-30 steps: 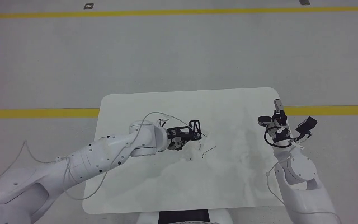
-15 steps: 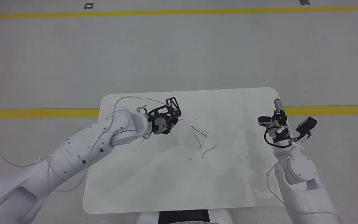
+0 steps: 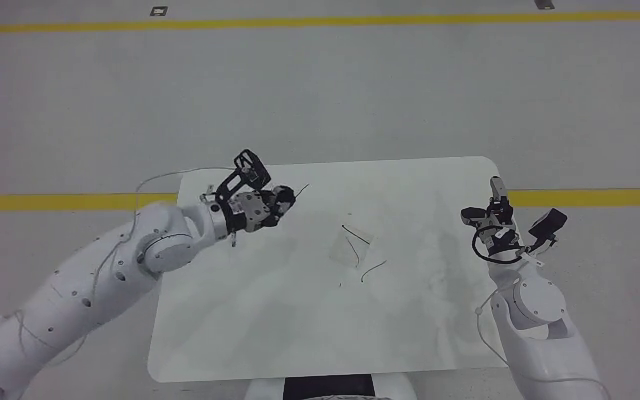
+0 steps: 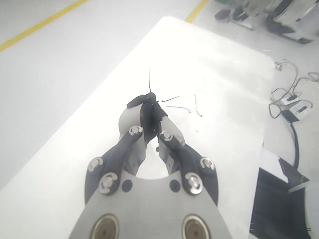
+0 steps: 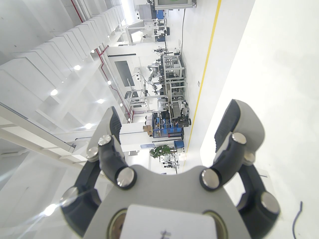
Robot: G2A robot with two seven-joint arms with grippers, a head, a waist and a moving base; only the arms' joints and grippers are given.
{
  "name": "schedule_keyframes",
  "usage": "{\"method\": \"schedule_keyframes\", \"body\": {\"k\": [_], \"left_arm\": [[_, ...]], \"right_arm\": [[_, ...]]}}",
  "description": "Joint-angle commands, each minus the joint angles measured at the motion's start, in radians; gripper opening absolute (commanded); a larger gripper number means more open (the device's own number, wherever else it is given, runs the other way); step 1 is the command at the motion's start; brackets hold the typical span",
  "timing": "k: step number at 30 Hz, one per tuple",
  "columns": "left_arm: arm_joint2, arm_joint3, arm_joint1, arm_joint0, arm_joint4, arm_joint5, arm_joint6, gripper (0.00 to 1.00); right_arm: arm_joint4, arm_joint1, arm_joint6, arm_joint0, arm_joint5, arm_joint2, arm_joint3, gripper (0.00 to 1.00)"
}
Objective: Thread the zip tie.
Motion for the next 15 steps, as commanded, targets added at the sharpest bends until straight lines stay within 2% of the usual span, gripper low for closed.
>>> {"method": "schedule_keyframes", "body": {"k": [1,4,9,15], "left_arm": [[-0.007,0.0,0.026,0.017,-0.033,0.0,0.065,0.0],[-0.007,-0.001,0.057,0.041,-0.045,0.0,0.133,0.0],[0.01,0.006,0.094,0.068,-0.07,0.0,0.254,0.0],[0.01,0.006,0.094,0.068,-0.07,0.0,0.254,0.0]], "right_arm": [[0.0,0.0,0.0,0.0,0.0,0.0,0.0,1.0],[0.0,0.0,0.0,0.0,0.0,0.0,0.0,1.0],[0.0,0.0,0.0,0.0,0.0,0.0,0.0,1.0],[0.0,0.0,0.0,0.0,0.0,0.0,0.0,1.0]]}}
